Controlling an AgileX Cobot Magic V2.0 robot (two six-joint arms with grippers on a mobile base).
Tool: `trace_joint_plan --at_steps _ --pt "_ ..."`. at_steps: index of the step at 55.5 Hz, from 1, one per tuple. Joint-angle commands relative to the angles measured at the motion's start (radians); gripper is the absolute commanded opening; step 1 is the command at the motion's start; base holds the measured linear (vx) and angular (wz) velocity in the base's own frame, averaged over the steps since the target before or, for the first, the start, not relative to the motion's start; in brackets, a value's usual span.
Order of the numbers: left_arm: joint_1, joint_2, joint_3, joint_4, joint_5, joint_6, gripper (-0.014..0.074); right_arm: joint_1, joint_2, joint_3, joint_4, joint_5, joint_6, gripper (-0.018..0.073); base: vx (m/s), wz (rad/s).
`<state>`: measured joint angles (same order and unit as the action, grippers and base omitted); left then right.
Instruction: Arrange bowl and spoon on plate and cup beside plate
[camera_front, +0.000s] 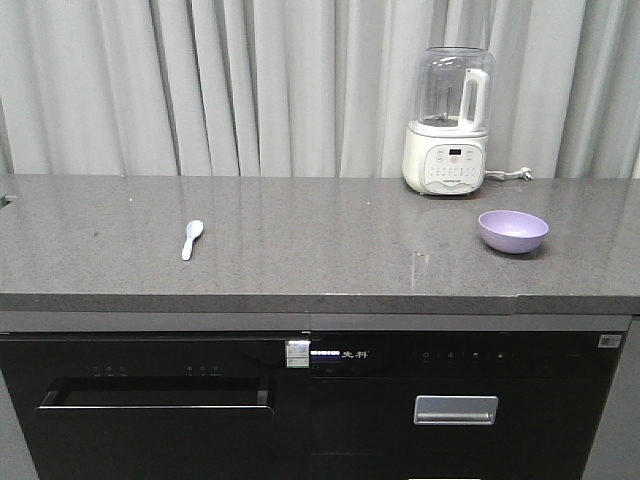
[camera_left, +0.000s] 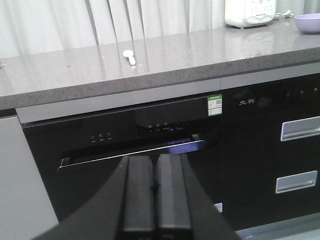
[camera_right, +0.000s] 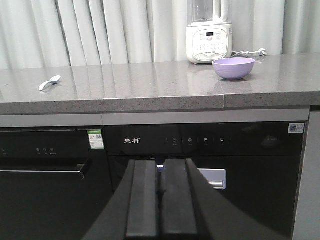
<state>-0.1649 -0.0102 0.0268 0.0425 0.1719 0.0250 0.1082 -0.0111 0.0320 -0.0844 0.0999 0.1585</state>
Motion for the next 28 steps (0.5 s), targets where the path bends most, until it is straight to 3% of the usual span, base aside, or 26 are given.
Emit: trace_joint_plan --at_steps 1,28 --pt "0.002 -0.006 -0.027 -0.001 -0.082 -0.008 0.0 -0.005 -0.004 0.002 -0.014 -0.083 0.0 -0.0006 0.0 0.0" --pt "0.002 -0.006 -0.027 -0.001 -0.082 -0.008 0.0 -0.005 -0.004 0.002 -0.014 -0.083 0.0 -0.0006 0.0 0.0"
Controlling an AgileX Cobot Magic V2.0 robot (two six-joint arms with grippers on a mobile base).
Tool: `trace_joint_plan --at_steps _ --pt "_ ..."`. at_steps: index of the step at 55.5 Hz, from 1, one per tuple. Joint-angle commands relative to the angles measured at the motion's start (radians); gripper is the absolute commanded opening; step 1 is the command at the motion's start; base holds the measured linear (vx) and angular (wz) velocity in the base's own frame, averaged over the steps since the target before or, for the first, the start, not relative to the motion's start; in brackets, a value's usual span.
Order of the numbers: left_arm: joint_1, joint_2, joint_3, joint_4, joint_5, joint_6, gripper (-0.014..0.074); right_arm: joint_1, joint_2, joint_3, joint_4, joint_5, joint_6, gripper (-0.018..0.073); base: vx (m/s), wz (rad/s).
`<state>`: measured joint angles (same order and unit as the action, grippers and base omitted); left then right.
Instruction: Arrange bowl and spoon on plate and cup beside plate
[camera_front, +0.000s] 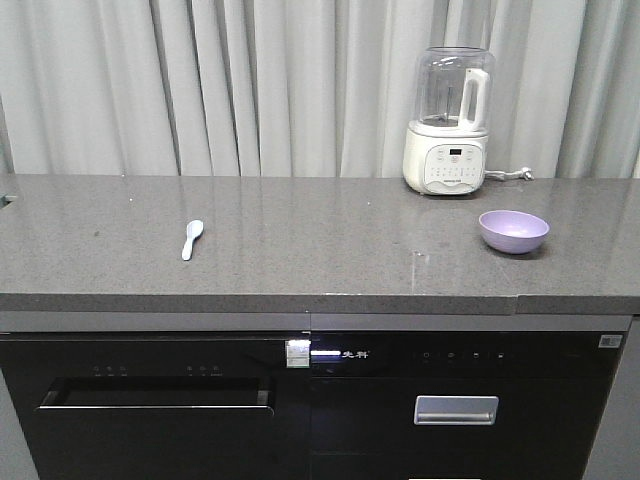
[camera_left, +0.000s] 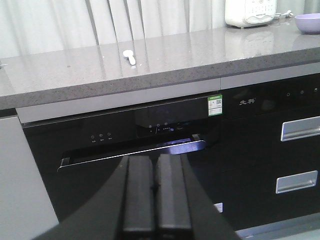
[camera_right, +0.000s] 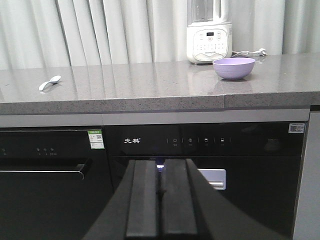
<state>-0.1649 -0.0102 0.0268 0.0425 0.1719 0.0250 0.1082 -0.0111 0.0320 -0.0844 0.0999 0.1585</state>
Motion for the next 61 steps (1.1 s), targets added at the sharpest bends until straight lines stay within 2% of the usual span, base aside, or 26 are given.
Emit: trace_joint_plan --at_steps 1,38,61 --pt "0.002 -0.006 -0.027 -0.001 -0.082 -0.008 0.0 -0.005 -0.004 0.002 -0.014 -0.083 0.0 -0.0006 0.0 0.0" --pt "0.002 -0.006 -0.027 -0.001 -0.082 -0.008 0.0 -0.005 -0.004 0.002 -0.014 -0.083 0.0 -0.0006 0.0 -0.02" --pt "0.002 -0.006 -0.027 -0.001 -0.082 -0.008 0.0 -0.005 -0.004 0.002 -0.014 -0.083 0.0 -0.0006 0.08 -0.3"
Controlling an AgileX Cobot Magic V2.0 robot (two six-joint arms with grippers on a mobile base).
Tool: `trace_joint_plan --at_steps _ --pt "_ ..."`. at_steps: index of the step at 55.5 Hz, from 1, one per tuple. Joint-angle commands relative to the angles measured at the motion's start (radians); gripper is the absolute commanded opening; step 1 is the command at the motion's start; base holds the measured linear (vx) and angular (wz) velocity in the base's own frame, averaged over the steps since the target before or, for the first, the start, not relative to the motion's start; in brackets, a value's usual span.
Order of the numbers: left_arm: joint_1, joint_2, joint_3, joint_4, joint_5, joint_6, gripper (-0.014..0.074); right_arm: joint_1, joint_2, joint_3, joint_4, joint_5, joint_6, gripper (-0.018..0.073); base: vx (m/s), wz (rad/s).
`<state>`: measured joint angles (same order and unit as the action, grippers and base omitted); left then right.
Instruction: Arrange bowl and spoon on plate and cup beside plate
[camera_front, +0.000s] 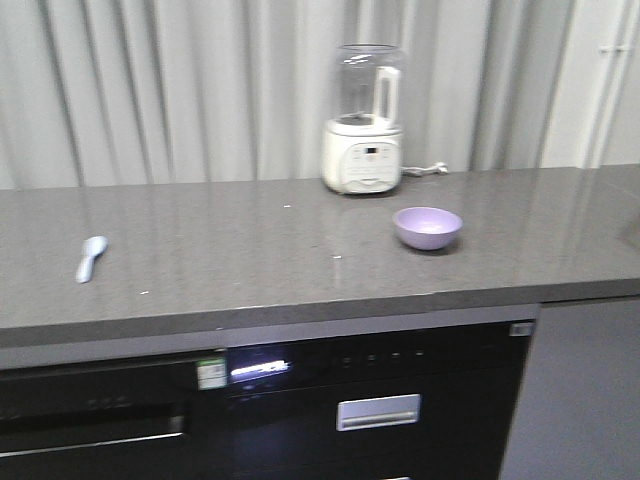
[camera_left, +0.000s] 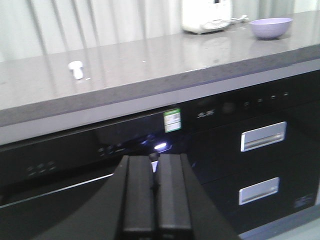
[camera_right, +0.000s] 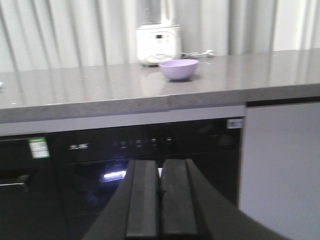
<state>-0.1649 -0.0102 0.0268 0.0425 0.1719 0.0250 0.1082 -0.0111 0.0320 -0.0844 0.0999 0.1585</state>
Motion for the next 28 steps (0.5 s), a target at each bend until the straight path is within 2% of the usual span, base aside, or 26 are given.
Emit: trace_joint_plan --at_steps 1,18,28 --pt "0.002 -0.006 -0.027 -0.001 -0.082 -0.008 0.0 -0.005 -0.004 0.002 -0.014 -0.083 0.0 -0.0006 0.14 -0.52" --pt "0.002 -0.006 -0.027 -0.001 -0.082 -0.008 0.0 -0.005 -0.004 0.002 -0.014 -0.083 0.0 -0.0006 0.19 -0.52" --pt "-0.001 -0.006 -0.027 -0.001 -0.082 -0.008 0.0 -0.005 -0.004 0.002 -0.014 -0.083 0.0 -0.0006 0.25 -0.27"
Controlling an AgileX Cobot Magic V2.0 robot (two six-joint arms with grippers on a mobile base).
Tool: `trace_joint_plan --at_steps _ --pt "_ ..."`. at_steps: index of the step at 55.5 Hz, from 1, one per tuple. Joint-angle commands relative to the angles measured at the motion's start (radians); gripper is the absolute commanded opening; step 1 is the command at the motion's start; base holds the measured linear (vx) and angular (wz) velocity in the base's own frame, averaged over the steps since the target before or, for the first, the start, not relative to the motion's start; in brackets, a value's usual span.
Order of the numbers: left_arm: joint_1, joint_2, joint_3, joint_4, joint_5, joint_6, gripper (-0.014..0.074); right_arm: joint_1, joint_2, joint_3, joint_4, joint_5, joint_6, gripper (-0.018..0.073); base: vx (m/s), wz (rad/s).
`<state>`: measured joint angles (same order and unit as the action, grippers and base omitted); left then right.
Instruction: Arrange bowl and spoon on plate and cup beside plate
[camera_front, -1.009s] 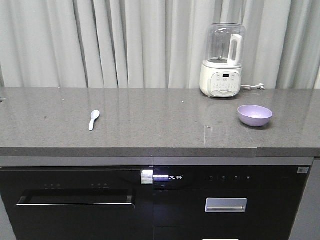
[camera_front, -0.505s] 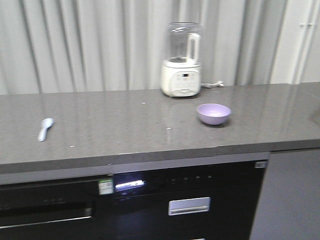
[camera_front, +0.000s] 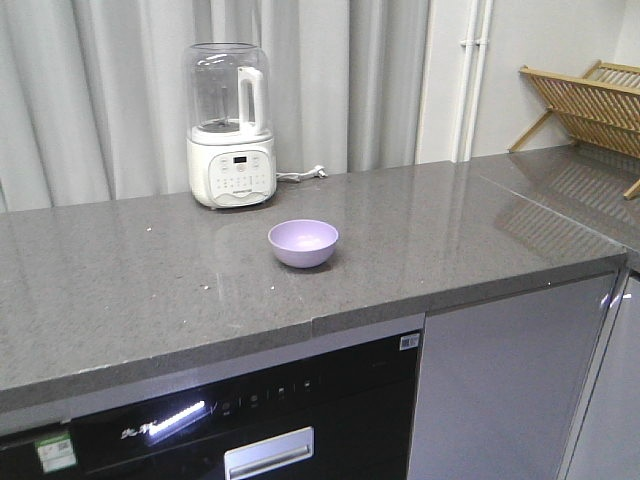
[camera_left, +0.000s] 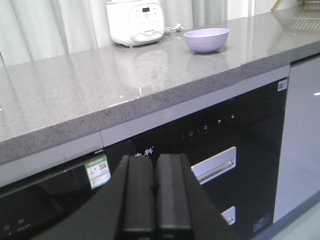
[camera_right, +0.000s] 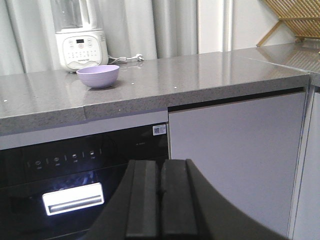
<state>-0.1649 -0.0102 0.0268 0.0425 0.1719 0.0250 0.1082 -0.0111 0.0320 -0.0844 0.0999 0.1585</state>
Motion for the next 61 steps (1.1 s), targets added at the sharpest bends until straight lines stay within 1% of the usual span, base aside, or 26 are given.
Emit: trace_joint_plan --at_steps 1,10,38,61 --pt "-0.001 -0.006 -0.027 -0.001 -0.082 -0.008 0.0 -0.005 -0.004 0.002 -0.014 -0.083 0.0 -0.0006 0.28 -0.04" --pt "-0.001 -0.006 -0.027 -0.001 -0.082 -0.008 0.0 -0.005 -0.004 0.002 -0.014 -0.083 0.0 -0.0006 0.3 0.23" --pt "-0.001 -0.006 -0.027 -0.001 -0.082 -0.008 0.0 -0.005 -0.004 0.002 -0.014 -0.083 0.0 -0.0006 0.32 0.54" --pt "-0.001 -0.006 -0.027 -0.001 -0.082 -0.008 0.0 -0.005 -0.004 0.002 -0.014 -0.083 0.0 -0.0006 0.35 0.11"
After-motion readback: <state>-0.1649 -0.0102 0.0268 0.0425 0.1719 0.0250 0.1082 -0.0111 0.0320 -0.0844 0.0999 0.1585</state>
